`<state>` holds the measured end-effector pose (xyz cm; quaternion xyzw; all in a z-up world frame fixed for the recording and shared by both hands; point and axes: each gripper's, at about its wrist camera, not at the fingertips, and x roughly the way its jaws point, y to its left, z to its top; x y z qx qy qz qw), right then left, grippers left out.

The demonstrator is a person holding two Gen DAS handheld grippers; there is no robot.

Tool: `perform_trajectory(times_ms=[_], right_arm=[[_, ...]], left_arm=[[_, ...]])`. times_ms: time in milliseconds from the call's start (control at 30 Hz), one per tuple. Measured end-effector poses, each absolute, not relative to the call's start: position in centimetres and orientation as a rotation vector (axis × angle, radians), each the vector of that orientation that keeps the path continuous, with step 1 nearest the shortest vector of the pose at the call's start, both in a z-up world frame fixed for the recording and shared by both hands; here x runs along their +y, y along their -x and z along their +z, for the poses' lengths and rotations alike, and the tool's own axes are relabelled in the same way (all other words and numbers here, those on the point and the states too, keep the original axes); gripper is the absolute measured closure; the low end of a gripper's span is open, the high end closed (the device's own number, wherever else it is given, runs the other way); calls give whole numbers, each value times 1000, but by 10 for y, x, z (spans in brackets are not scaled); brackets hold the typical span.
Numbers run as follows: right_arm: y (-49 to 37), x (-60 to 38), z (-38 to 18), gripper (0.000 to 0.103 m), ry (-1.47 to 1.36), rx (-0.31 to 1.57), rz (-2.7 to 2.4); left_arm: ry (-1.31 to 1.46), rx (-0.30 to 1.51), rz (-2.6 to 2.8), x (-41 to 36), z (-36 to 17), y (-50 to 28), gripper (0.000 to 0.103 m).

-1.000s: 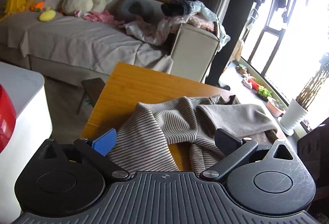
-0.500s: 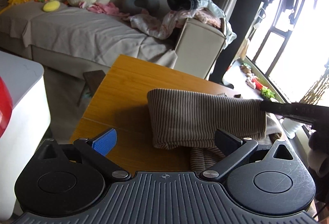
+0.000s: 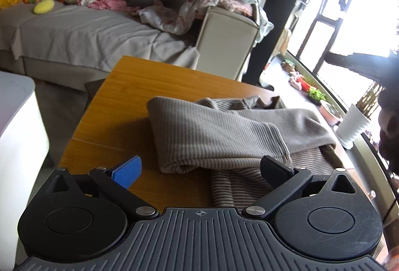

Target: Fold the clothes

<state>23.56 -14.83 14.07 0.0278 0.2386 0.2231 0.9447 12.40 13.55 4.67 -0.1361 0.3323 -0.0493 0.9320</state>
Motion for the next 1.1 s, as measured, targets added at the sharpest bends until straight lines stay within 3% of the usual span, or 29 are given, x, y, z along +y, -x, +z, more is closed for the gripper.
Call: perform_trajectory(times_ms=[67,100,133,200,300,367,400,467,667,933,1100], right_arm=[[-241,-160,124,100,-135,578,506],[-241,-162,108,94,-166,628,543],[-239,-161,93,79,-197,672,578],[-232,-152,62,63,-244,735,632],[-227,-126,26,63,-242,789,670],[-224,-114,25,77,-198,757,688],[-222,-110,29,95,-168,728,695],[-219,-106,39,99,-127,665,706],[-245,-182,88,100,-188,500,502],[-255,-250,18,99,-213,658,289],[-255,-248,14,98,-196,662,265]], left_arm=[[253,690,-128,123,45,-131,0],[241,694,-140,117,43,-134,0],[232,697,-146,111,41,-137,0],[217,710,-150,103,36,-142,0],[194,745,-149,92,27,-147,0],[180,766,-147,86,22,-148,0],[174,771,-147,85,21,-148,0],[161,769,-142,84,22,-146,0],[169,754,-145,81,26,-155,0],[119,697,-217,53,34,-175,0],[104,650,-220,37,28,-201,0]])
